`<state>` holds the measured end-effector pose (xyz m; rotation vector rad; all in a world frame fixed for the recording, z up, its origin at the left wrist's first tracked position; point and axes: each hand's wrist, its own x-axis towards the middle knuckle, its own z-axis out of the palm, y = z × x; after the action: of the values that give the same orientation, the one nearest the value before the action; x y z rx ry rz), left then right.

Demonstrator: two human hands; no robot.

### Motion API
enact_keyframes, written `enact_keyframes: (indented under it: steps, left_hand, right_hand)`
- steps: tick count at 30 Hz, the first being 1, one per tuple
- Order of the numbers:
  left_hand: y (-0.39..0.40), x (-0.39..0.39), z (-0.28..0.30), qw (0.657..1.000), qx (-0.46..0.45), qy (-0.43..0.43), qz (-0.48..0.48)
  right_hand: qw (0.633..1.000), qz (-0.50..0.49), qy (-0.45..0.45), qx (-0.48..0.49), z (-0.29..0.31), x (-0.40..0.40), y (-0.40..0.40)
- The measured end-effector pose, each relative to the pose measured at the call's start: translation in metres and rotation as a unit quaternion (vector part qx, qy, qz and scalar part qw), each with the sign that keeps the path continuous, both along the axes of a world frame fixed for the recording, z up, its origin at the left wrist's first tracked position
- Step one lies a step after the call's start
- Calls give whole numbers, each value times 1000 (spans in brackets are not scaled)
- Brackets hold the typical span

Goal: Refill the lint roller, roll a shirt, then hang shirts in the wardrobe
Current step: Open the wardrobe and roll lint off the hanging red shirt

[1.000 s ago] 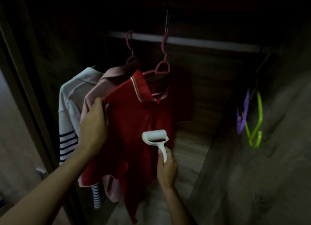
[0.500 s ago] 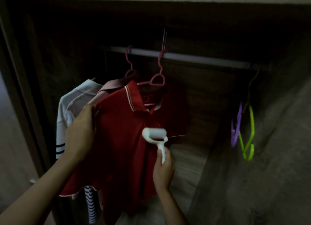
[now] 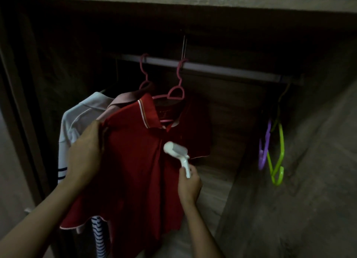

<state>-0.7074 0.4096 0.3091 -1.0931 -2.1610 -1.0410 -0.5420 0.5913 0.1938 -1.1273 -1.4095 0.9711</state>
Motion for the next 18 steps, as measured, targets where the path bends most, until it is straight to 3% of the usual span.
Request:
enact_keyframes:
  steps: [4,7,15,18]
  left_hand:
    - [1,-5,-2,1000,-4,-6,6]
    - [2,-3,-2,1000,7,-1,3]
    - [2,-1,0,999,17,20,-28]
    - [2,2,-2,999,27,27,-36]
  right_hand:
    - [996,-17,76,34,55,-2,21]
    - [998,18,53,32,76,-8,40]
    - [993,83,-53,-66,3,-14,43]
    - [997,32,-15,-72,0,-12,41]
